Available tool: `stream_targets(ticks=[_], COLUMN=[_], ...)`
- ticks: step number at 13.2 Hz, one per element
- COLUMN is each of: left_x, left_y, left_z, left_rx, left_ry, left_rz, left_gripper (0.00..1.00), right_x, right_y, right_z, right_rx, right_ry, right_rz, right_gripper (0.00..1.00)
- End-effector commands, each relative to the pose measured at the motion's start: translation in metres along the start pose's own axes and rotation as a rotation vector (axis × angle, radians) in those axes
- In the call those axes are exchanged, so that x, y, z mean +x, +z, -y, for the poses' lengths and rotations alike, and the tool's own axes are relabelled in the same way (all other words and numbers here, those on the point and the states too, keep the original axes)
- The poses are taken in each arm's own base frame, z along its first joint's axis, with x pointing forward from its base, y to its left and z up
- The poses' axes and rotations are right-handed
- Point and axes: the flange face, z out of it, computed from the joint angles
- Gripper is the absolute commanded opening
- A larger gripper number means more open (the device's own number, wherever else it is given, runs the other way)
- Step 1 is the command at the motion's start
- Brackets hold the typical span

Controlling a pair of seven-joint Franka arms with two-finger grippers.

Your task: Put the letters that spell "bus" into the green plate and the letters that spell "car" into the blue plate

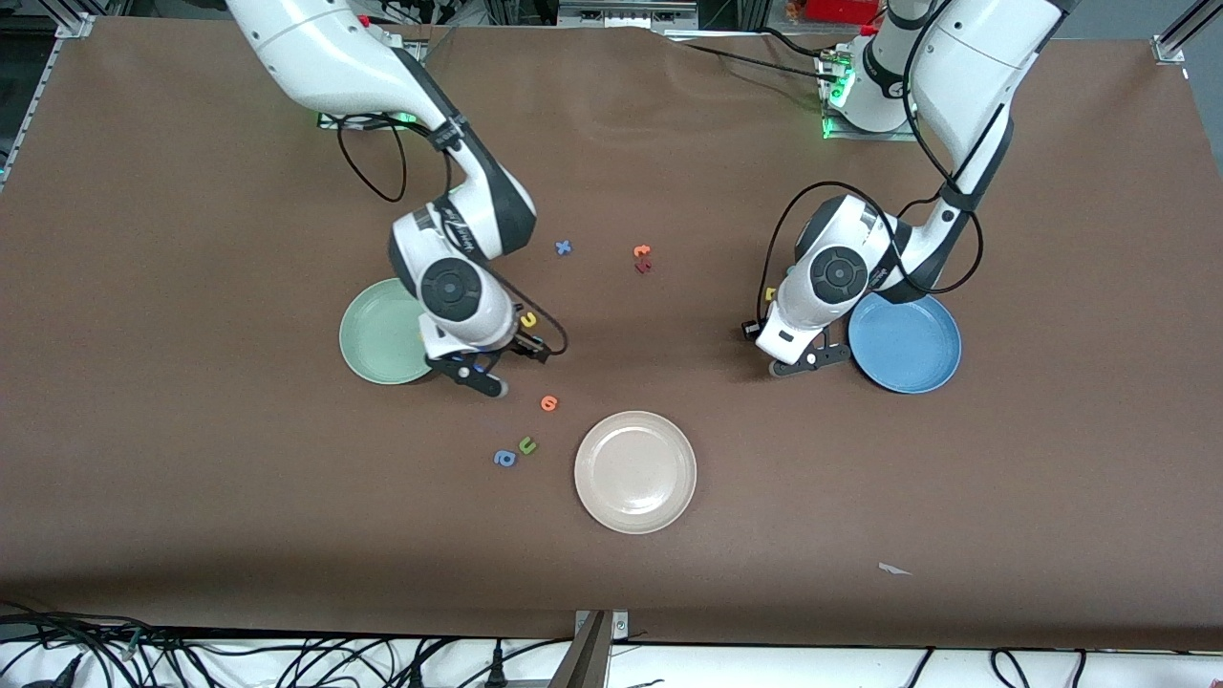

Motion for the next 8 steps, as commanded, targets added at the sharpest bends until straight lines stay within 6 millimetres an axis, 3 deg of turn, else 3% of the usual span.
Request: stream_targets(ticks=[1, 8], left_x=[-0.007, -0.006], left_y=[0.006, 0.005], left_z=[0.01, 0.01], left_rx=[0.03, 0.035], left_ry=[0.023, 0.022], left_rz=[0.0, 0.005], left_gripper=[0.3, 0.04], right_x=[-0.009, -0.013], right_y=[0.015, 0.039], right_z=[0.017, 0.014], right_rx=[0.019, 0.014], right_ry=[-0.022, -0.036], right_rz=[-0.008, -0.02], right_gripper=[0.61, 0.6])
